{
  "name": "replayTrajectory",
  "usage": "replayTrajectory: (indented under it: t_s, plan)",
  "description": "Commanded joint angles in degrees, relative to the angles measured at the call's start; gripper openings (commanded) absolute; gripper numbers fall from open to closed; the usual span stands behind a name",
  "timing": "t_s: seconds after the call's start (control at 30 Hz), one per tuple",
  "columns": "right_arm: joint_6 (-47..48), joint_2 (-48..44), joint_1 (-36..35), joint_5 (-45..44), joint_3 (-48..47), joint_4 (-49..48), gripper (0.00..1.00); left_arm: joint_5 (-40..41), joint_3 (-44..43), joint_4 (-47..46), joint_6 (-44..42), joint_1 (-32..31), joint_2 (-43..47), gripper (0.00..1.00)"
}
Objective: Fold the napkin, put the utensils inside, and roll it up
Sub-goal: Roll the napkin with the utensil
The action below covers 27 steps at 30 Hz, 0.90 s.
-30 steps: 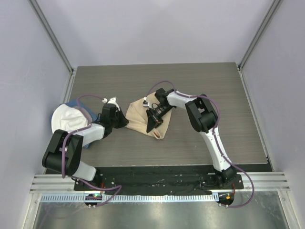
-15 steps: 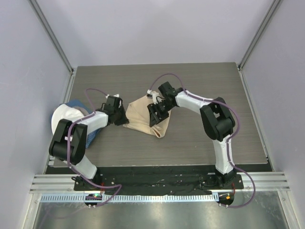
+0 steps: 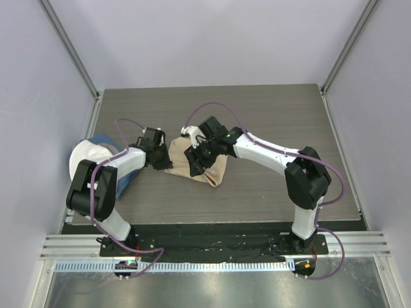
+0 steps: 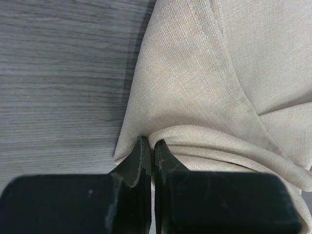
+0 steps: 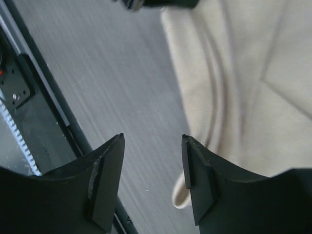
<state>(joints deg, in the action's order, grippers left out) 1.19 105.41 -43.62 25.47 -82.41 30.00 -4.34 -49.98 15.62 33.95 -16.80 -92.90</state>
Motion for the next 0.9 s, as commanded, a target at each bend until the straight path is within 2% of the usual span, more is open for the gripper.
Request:
replayTrajectory:
  t_s: [0.0,0.13,0.33,0.57,0.87]
  plan:
    - [0.3,2.3,-3.5,-0.2,0.4,5.2,0.56,0.2,-1.9,2.8,-1.4,0.3,0.2,0.0]
    - [3.0,5.5,-5.0,-2.0,-1.7,11.6,0.51,0.5,-2.1,3.3,-1.7,0.3,0.3,0.0]
    - [5.7,6.5,-3.7,-9.1,-2.7,15.5,0.47,0.7,-2.7,3.7,-2.1,0.3,0.1,0.0]
    - [6.3,6.1,0.4,-8.1,-4.4,14.9,0.47,0.7,-2.8,3.8,-2.5,0.3,-0.1,0.0]
    - [6.3,7.4,4.8,-3.3,-2.0,11.4,0.46,1.0,-2.9,4.3,-2.7,0.3,-0.4,0.0]
